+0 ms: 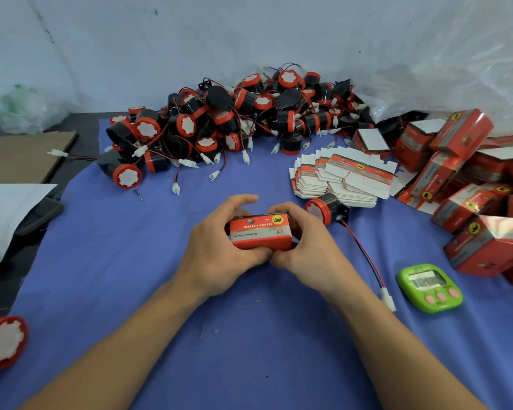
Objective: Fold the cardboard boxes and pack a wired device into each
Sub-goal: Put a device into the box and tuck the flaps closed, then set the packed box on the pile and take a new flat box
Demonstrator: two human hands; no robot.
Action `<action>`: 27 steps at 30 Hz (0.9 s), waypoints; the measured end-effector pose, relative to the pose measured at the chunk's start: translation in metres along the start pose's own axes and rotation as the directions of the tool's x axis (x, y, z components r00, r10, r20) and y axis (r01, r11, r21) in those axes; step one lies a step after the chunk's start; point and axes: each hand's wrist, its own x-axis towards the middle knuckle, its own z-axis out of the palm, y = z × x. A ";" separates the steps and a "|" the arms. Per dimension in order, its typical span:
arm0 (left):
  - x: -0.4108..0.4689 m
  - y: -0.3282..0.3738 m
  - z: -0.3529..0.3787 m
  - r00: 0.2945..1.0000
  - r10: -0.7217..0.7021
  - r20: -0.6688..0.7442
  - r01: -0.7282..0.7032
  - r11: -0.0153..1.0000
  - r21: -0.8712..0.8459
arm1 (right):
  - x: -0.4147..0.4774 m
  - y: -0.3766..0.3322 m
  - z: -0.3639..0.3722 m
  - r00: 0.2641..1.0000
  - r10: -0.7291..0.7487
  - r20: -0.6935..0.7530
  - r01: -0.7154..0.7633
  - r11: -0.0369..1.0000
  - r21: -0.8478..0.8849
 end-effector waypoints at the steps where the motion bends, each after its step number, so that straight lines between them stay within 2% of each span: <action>1: 0.000 0.003 0.000 1.000 -0.006 -0.009 0.006 1.000 -0.009 | -0.001 -0.001 -0.001 1.000 0.007 -0.021 -0.006 1.000 0.028; 3: 0.002 0.010 0.003 0.999 -0.047 -0.026 0.044 0.996 -0.083 | -0.004 -0.008 -0.004 0.997 0.022 -0.072 -0.012 0.990 0.144; 6: 0.010 0.022 0.011 0.984 -0.173 0.045 0.179 0.955 -0.236 | -0.013 -0.021 -0.013 0.988 0.090 -0.126 -0.048 0.952 0.302; 9: 0.018 0.042 0.021 0.970 -0.195 0.145 0.228 0.935 -0.272 | -0.029 -0.030 -0.032 0.977 0.180 -0.117 -0.135 0.939 0.317; 13: 0.025 0.080 0.045 0.972 -0.175 0.160 0.217 0.928 -0.303 | -0.052 -0.041 -0.066 0.974 0.196 -0.116 -0.154 0.942 0.298; 18: 0.032 0.127 0.085 0.949 -0.223 0.223 0.294 0.881 -0.370 | -0.074 -0.046 -0.104 0.954 0.226 -0.198 -0.129 0.902 0.412; 21: 0.044 0.146 0.104 0.898 -0.272 0.346 0.399 0.835 -0.379 | -0.084 -0.043 -0.124 0.941 0.269 -0.207 -0.122 0.837 0.533; 23: 0.052 0.156 0.115 0.832 -0.269 0.486 0.493 0.759 -0.424 | -0.088 -0.042 -0.138 0.901 0.344 -0.264 -0.112 0.773 0.625; 25: 0.061 0.164 0.128 0.763 -0.223 0.607 0.569 0.677 -0.467 | -0.087 -0.042 -0.154 0.822 0.457 -0.340 -0.119 0.721 0.682; 27: 0.071 0.171 0.142 0.726 -0.189 0.661 0.631 0.565 -0.532 | -0.082 -0.046 -0.175 0.746 0.542 -0.387 -0.039 0.616 0.787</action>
